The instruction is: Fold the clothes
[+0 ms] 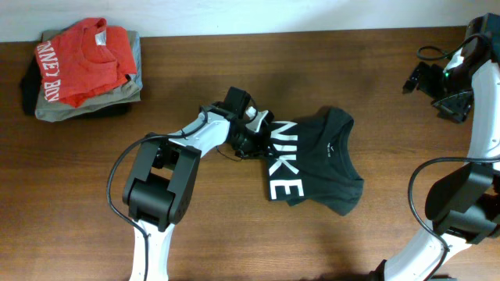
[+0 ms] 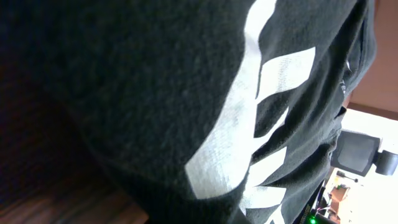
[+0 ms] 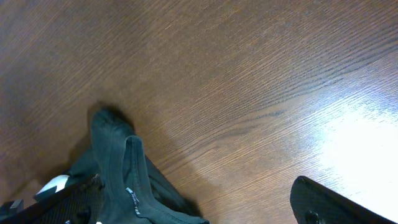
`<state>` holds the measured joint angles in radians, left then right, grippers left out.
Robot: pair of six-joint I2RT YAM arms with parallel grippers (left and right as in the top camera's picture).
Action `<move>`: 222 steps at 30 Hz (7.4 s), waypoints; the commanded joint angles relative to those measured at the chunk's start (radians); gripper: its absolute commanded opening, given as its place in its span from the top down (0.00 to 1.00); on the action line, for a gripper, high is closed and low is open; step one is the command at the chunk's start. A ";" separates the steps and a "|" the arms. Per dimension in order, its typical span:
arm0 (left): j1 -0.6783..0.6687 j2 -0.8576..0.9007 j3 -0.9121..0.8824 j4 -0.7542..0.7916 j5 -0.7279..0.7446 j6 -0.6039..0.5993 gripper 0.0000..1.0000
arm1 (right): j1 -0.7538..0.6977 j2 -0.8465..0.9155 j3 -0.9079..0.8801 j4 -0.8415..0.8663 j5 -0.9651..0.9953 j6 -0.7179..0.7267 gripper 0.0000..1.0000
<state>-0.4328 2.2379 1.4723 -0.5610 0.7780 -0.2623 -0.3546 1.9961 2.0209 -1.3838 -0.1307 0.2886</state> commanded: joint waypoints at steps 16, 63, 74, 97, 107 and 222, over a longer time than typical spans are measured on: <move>0.370 0.037 0.390 -0.098 -0.824 0.702 0.99 | 0.000 -0.013 0.015 0.000 0.012 0.004 0.01; 0.610 -0.110 0.743 -0.003 -1.011 0.239 0.99 | 0.000 -0.013 0.015 0.000 0.012 0.004 0.01; 0.635 -0.114 0.743 -0.043 -1.038 0.164 0.99 | 0.001 -0.013 0.015 0.000 0.012 0.004 0.01; 0.793 0.102 0.742 0.056 -1.056 0.143 0.94 | 0.000 -0.013 0.015 0.000 0.012 0.004 0.01; 0.816 0.108 0.740 0.045 -1.056 0.143 0.69 | 0.001 -0.013 0.015 0.000 0.012 0.004 0.01; 0.436 -0.867 0.515 -1.113 -0.603 0.225 0.01 | 0.001 -0.013 0.015 0.000 0.012 0.004 0.01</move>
<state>0.0326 1.5513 2.1250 -1.6745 0.2359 -0.0269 -0.3546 1.9961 2.0239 -1.3842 -0.1287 0.2886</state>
